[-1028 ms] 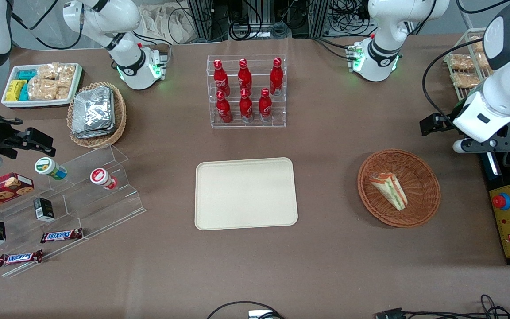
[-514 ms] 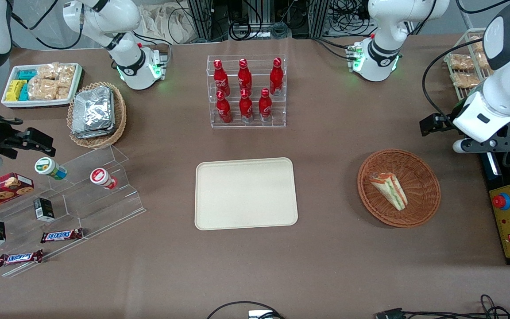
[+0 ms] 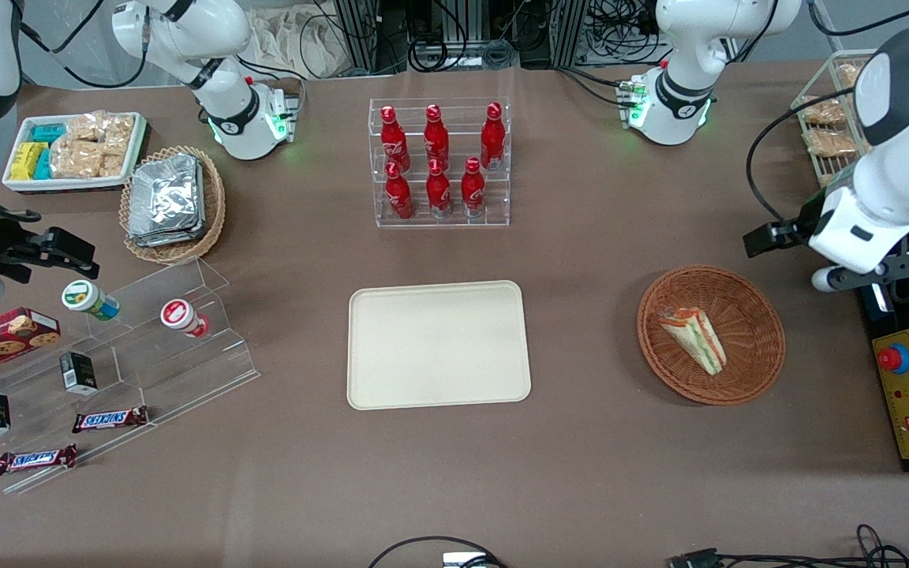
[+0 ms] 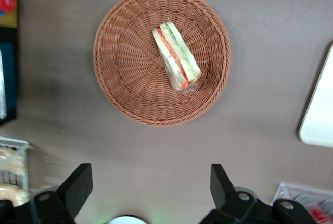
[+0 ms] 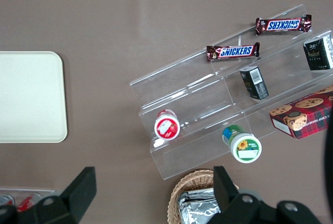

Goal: Place sandwich from basket to tray
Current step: 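Lower the open left gripper over the wrapped sandwich in the basket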

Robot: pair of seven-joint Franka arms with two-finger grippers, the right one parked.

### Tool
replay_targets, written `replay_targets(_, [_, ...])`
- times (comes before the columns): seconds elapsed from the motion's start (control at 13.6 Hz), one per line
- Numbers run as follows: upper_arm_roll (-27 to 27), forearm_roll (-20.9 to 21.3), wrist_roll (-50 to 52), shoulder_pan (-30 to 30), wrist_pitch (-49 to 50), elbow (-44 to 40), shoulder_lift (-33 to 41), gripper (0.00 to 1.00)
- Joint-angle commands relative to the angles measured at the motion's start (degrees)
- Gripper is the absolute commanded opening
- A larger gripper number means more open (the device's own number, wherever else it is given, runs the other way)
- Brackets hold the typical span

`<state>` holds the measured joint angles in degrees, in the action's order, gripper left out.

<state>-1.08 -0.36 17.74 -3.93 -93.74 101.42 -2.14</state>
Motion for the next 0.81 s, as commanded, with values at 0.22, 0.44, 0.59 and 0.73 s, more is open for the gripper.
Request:
replay_targets(0.22, [0.55, -2.54, 8.53, -0.11, -9.42, 2.10, -11.02, 1.00])
replay_targets(0.44, [0.55, -2.54, 11.77, -0.11, -16.19, 3.51, -16.74, 1.00])
replay_targets(0.59, [0.55, -2.46, 14.06, -0.11, -18.49, 3.60, -19.82, 1.00])
replay_targets(0.73, [0.55, -2.46, 15.21, -0.11, -20.25, 3.60, -22.45, 1.00])
